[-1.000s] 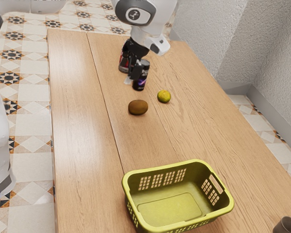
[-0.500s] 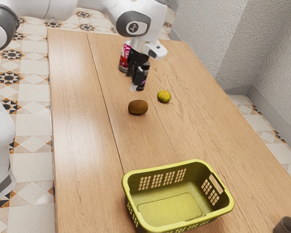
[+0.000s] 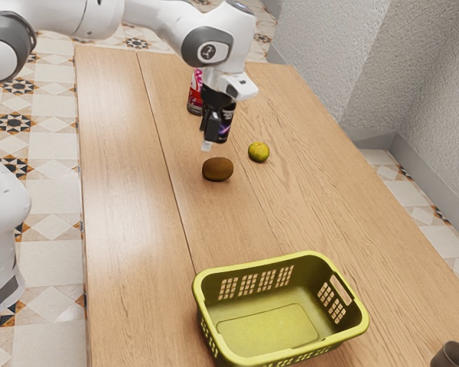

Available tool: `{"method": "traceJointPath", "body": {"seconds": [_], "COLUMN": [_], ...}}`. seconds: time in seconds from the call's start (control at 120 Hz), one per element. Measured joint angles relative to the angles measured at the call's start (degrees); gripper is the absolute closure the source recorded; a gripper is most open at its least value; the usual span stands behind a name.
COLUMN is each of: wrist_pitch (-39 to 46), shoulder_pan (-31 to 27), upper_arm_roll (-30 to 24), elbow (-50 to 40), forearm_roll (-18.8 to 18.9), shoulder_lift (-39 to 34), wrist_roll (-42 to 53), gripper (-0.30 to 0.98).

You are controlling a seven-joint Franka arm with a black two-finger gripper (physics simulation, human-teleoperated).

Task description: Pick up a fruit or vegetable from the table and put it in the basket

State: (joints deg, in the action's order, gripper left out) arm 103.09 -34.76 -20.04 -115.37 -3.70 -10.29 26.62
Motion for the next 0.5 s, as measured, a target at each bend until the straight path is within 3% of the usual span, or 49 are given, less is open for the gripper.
{"method": "traceJointPath", "body": {"seconds": [0.5], "wrist_pitch": [3.03], "shoulder_pan": [-0.72], "upper_arm_roll": [-0.51], "elbow": [1.64], "forearm_roll": [-0.67], "shoulder_lift": [4.51], "wrist_roll": [5.75], "gripper": [0.00]}}
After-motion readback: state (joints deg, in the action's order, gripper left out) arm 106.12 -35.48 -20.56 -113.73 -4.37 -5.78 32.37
